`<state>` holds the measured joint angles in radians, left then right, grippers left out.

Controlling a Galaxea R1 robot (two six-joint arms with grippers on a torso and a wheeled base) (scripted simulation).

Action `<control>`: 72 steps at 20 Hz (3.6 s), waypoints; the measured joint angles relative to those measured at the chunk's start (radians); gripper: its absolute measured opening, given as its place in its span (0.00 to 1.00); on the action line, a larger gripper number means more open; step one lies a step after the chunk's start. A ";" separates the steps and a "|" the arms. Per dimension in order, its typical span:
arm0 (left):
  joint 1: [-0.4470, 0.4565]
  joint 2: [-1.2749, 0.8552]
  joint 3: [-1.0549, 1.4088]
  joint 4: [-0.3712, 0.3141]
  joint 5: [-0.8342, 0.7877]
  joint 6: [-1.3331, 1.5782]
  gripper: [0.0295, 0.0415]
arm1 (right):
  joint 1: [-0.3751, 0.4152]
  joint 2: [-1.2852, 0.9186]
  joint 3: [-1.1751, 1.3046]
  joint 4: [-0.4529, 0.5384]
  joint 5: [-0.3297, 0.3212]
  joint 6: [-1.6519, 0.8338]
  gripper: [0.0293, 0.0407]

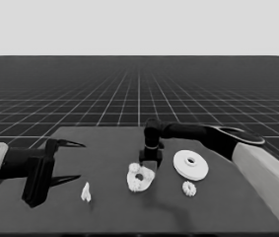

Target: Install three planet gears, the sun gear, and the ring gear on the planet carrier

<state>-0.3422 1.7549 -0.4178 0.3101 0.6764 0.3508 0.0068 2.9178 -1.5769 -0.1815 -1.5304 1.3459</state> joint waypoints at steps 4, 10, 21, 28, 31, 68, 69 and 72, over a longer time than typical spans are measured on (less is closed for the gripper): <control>0.000 0.000 0.000 0.000 0.000 0.000 0.75 | 0.000 -0.375 0.408 -0.001 -0.002 0.016 0.81; 0.000 0.000 0.000 0.000 0.000 0.000 0.75 | 0.002 -0.586 0.476 0.005 0.019 -0.109 0.81; 0.000 0.000 0.000 0.000 0.000 0.000 0.75 | -0.222 -0.544 0.353 -0.196 0.120 -0.166 0.81; 0.000 0.000 0.000 0.000 0.000 0.000 0.75 | -0.223 -0.544 0.351 -0.198 0.121 -0.167 0.15; 0.000 0.000 0.000 0.000 0.000 0.000 0.75 | -0.223 -0.544 0.351 -0.198 0.121 -0.167 0.15; 0.000 0.000 0.000 0.000 0.000 0.000 0.75 | -0.105 0.169 -0.215 -0.090 0.033 0.010 0.14; 0.000 0.000 0.000 0.000 0.000 0.000 0.75 | -0.105 0.169 -0.215 -0.090 0.033 0.020 0.14; 0.000 0.000 0.000 0.000 0.000 0.000 0.75 | -0.105 0.169 -0.215 -0.090 0.033 0.051 0.14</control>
<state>-0.3422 1.7549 -0.4178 0.3101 0.6764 0.3508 -0.0983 3.0865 -1.7923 -0.2720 -1.4976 1.3971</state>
